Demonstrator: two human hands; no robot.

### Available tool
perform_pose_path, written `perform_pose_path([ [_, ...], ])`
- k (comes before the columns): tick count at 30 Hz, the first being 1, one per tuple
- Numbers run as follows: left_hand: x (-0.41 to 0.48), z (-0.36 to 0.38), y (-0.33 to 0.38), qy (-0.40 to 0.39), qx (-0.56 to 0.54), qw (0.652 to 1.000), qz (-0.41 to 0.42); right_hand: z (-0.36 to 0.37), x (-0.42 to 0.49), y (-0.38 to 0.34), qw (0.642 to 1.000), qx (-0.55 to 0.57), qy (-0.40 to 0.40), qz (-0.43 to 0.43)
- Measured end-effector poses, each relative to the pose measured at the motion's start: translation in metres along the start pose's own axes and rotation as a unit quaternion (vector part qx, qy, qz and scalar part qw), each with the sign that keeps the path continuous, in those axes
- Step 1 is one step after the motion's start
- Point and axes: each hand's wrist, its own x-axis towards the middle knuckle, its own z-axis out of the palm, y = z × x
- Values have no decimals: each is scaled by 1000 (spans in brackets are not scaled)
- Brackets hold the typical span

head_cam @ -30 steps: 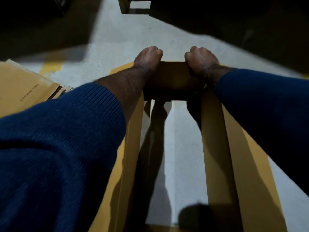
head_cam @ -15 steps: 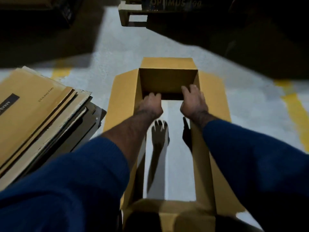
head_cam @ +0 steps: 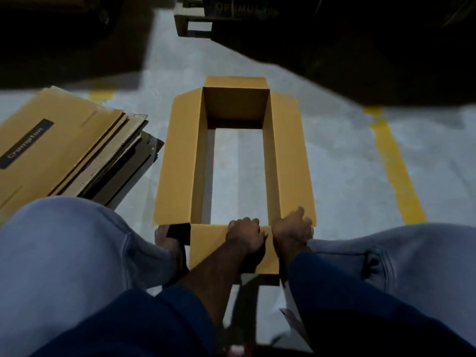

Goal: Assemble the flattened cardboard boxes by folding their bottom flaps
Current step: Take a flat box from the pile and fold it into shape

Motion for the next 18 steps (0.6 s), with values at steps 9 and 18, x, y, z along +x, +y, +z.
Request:
perform_pose_path([
  [9,-22,-35,-10,-65,-47,997,-3,-23,5,21,813,489,-227,220],
  [18,-26,-54,16,39,-73,996,-39,-25,-17,-19,894,379,-239,27],
])
